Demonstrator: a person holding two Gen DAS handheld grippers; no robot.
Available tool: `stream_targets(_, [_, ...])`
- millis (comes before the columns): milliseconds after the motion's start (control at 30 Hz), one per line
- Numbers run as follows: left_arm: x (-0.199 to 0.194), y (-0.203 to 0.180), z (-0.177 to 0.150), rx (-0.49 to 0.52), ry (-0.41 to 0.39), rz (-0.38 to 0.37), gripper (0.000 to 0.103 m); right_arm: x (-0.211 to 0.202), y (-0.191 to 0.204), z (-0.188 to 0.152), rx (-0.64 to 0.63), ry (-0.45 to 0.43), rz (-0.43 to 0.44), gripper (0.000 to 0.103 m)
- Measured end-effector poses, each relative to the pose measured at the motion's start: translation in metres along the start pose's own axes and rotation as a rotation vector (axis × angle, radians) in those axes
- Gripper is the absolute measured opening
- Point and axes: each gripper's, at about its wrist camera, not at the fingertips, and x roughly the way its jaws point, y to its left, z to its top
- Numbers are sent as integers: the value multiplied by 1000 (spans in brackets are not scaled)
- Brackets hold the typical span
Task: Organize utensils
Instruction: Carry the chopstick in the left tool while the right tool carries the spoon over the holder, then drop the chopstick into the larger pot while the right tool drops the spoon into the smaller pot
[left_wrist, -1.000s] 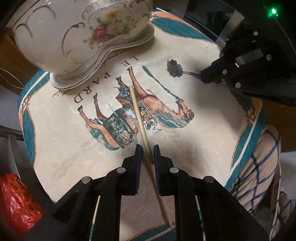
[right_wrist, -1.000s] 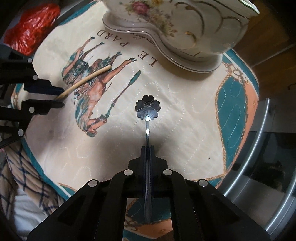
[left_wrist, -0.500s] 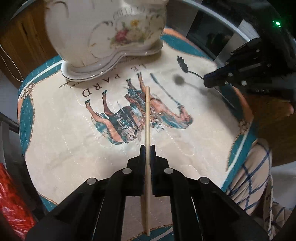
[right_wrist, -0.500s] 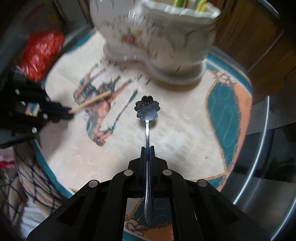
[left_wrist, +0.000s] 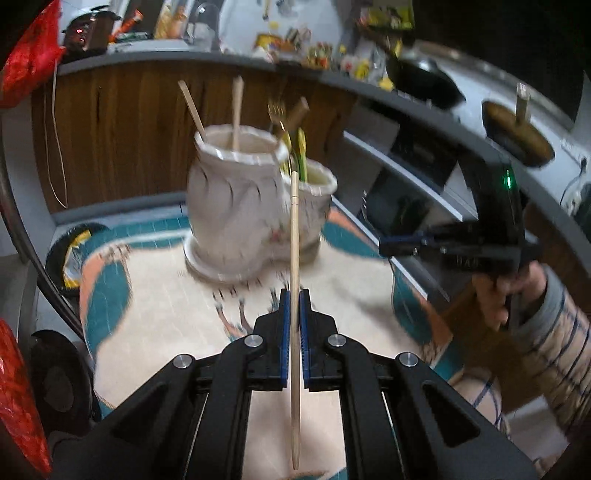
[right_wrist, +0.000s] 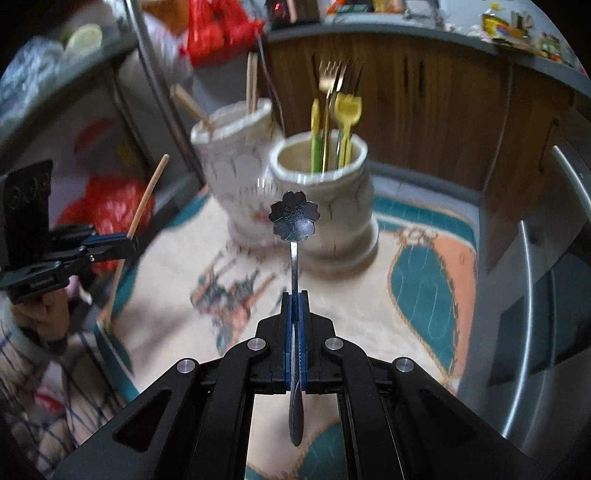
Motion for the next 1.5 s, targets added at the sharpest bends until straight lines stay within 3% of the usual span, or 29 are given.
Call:
stream_targets(300, [-32, 9, 37, -36, -158, 13, 5, -26, 2, 32, 39, -229, 13, 4])
stream_targets(467, [-38, 12, 63, -64, -273, -15, 5, -38, -1, 48, 64, -358, 25, 4])
stream_targets(633, [-36, 15, 91, -80, -380, -20, 5, -40, -4, 63, 75, -438, 35, 4])
stream_targets(1033, [-11, 23, 139, -82, -551, 23, 5, -29, -24, 93, 92, -549, 13, 4])
stream_targets(1200, [-1, 29, 135, -79, -622, 42, 5, -19, -27, 101, 87, -573, 3, 4])
stream_targets(1500, [19, 29, 110, -57, -674, 62, 5, 3, -16, 94, 26, -567, -43, 4])
